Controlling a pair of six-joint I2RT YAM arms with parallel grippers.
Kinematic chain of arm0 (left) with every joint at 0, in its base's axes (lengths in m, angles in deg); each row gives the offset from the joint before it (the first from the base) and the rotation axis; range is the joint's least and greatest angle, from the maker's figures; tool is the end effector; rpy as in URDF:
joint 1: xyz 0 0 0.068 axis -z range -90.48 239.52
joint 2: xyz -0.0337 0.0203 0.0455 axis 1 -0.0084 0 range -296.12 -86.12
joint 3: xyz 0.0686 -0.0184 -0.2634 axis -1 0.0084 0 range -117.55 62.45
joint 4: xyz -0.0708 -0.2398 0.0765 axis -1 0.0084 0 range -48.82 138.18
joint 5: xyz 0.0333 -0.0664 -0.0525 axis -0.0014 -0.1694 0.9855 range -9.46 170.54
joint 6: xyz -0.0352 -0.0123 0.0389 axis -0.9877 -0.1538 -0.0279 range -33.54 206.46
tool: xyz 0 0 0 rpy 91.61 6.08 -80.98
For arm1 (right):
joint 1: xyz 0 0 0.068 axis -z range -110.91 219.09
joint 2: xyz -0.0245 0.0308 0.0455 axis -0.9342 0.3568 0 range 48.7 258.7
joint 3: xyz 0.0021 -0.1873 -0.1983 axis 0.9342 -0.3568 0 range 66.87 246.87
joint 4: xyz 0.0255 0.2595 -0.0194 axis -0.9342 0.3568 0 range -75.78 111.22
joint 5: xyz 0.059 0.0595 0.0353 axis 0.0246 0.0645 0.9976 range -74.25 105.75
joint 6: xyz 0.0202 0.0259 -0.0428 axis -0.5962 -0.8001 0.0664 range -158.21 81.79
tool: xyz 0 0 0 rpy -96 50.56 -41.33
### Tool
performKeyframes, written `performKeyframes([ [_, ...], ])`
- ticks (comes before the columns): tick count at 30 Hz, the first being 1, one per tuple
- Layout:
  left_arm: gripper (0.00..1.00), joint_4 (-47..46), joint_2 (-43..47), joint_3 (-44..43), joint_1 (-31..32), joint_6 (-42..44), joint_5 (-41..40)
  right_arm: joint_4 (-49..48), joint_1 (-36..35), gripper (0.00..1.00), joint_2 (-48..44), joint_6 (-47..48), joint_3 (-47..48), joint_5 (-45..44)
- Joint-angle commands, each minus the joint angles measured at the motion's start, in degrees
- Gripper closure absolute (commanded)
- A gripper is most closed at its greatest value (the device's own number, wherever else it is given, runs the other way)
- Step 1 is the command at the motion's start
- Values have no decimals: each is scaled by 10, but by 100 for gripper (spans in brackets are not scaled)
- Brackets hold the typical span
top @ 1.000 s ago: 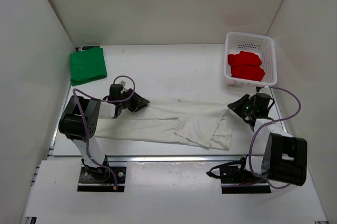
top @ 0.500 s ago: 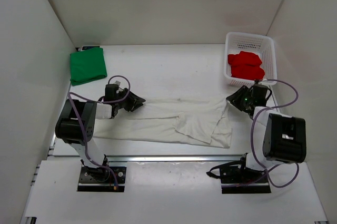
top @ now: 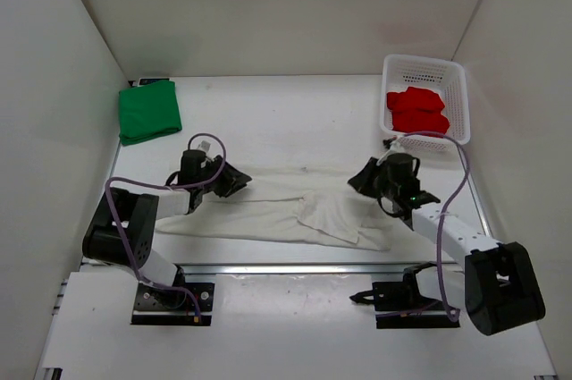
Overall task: Fold and stack the t-shirts
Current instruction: Fold the other side of the tshirt into a rectangle
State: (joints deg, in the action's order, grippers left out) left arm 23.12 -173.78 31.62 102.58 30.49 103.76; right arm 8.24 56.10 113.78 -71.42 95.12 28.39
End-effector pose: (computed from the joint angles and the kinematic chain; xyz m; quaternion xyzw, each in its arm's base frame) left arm 0.2665 -0.0762 0.1383 -0.2421 0.8539 -0.3896 0.2461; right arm 0.2265 0.0603 0.1982 0.0982 0.8606 0.2805 0.4136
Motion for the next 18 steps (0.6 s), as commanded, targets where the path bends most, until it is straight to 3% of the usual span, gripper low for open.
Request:
performKeyframes([
  [1,57,-27,10,57,-41,-31,19,-10,-72,100,17,-13,-42,-3],
  [7,57,-49,14,104,-108,-55,33,8,-70,99,53,-22,-101,16],
  [10,57,-68,31,105,-119,-69,40,45,-55,100,13,-1,-88,16],
  [14,54,17,103,45,-55,-6,-19,114,-60,83,-25,22,-17,10],
  [18,48,92,202,5,-24,66,-79,86,-96,81,24,11,14,10],
])
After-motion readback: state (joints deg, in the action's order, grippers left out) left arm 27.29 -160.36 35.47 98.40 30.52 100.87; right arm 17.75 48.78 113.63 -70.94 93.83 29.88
